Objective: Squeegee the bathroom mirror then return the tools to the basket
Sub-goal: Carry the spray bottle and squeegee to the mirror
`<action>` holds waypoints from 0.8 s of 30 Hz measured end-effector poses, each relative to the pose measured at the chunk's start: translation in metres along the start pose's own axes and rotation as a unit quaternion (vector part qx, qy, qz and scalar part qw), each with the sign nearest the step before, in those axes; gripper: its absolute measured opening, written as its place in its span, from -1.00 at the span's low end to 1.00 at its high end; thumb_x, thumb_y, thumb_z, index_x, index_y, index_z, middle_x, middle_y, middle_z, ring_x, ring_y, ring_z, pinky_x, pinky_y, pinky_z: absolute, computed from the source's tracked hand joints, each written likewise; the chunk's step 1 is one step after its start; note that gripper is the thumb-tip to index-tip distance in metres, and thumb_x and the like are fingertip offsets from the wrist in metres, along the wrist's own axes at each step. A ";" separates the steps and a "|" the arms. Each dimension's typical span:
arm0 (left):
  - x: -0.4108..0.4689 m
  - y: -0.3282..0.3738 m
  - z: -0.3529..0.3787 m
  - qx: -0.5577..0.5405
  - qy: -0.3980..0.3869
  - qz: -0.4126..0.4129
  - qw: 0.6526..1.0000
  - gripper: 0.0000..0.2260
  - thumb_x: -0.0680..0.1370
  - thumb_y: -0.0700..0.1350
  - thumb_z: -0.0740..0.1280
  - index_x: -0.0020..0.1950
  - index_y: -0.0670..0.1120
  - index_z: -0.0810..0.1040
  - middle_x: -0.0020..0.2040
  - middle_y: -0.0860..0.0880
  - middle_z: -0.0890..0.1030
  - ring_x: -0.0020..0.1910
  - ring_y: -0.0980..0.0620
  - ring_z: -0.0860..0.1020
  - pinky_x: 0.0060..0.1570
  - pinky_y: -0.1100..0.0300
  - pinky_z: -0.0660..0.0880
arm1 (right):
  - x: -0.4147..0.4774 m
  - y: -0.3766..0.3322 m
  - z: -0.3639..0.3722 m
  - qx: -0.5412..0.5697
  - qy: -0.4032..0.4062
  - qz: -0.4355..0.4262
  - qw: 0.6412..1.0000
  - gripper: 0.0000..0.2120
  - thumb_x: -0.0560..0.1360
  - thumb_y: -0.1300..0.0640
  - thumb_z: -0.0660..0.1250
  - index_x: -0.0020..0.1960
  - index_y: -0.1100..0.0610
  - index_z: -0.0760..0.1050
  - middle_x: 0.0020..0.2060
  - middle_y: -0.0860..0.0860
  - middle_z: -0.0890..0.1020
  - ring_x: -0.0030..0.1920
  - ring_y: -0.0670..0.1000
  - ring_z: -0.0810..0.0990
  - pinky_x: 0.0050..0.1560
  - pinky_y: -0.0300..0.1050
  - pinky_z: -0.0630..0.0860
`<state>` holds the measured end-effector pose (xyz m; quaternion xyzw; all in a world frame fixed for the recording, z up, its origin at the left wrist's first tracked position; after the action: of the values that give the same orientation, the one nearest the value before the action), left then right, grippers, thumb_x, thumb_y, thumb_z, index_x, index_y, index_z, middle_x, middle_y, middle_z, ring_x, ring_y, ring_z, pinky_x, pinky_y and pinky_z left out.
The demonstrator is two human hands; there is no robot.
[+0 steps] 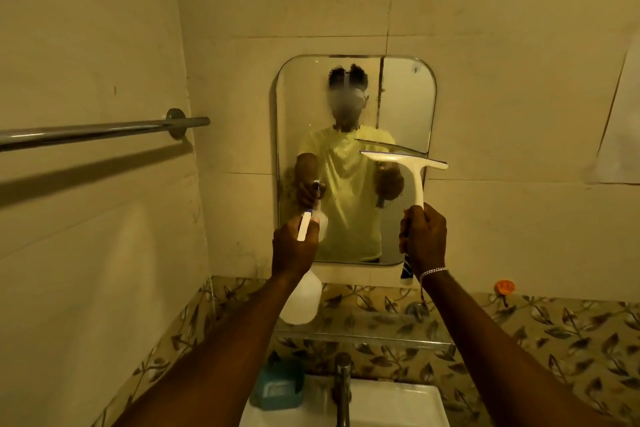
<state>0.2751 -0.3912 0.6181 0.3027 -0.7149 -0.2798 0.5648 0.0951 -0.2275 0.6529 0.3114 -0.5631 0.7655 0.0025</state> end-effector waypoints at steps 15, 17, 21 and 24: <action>-0.074 -0.064 0.022 0.047 -0.041 -0.084 0.995 -0.78 0.62 -0.06 0.36 -0.20 -0.12 0.58 -0.34 -0.07 0.61 -0.38 -0.03 0.59 -0.35 -0.03 0.60 | -0.002 0.017 -0.013 -0.013 0.021 -0.003 1.000 -0.70 0.62 0.21 0.14 -0.13 0.44 0.45 -0.38 0.22 0.47 -0.42 0.11 0.40 -0.45 -0.14 0.39; -0.068 -0.048 0.026 0.020 -0.044 -0.048 0.998 -0.80 0.62 -0.05 0.38 -0.15 -0.13 0.60 -0.32 -0.07 0.61 -0.36 -0.01 0.60 -0.35 -0.04 0.60 | -0.001 0.017 -0.017 -0.012 0.031 -0.008 0.999 -0.70 0.61 0.21 0.15 -0.13 0.42 0.46 -0.38 0.23 0.48 -0.43 0.11 0.41 -0.45 -0.14 0.40; -0.038 0.002 0.043 -0.031 -0.054 0.010 0.998 -0.79 0.64 -0.01 0.33 -0.06 -0.13 0.59 -0.25 -0.08 0.62 -0.27 -0.03 0.61 -0.25 -0.09 0.60 | 0.004 0.014 -0.030 -0.014 0.057 -0.027 0.998 -0.68 0.55 0.12 0.14 -0.17 0.37 0.45 -0.41 0.21 0.49 -0.49 0.11 0.41 -0.54 -0.14 0.39; -0.004 0.056 0.055 -0.072 -0.026 0.051 0.996 -0.74 0.64 0.03 0.29 -0.01 -0.15 0.61 -0.21 -0.09 0.66 -0.23 -0.02 0.63 -0.21 -0.04 0.61 | 0.009 0.013 -0.045 -0.017 0.085 -0.032 0.996 -0.66 0.52 0.07 0.12 -0.21 0.34 0.45 -0.42 0.22 0.49 -0.52 0.12 0.41 -0.56 -0.11 0.40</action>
<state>0.2156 -0.3479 0.6457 0.2167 -0.7221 -0.3089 0.5799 0.0618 -0.1969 0.6388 0.2631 -0.5636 0.7790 0.0795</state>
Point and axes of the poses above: each hand's wrist, its own x-axis towards the middle knuckle, its own z-axis out of the palm, y = z × x, the point moved 3 cm from there along x, towards the middle knuckle
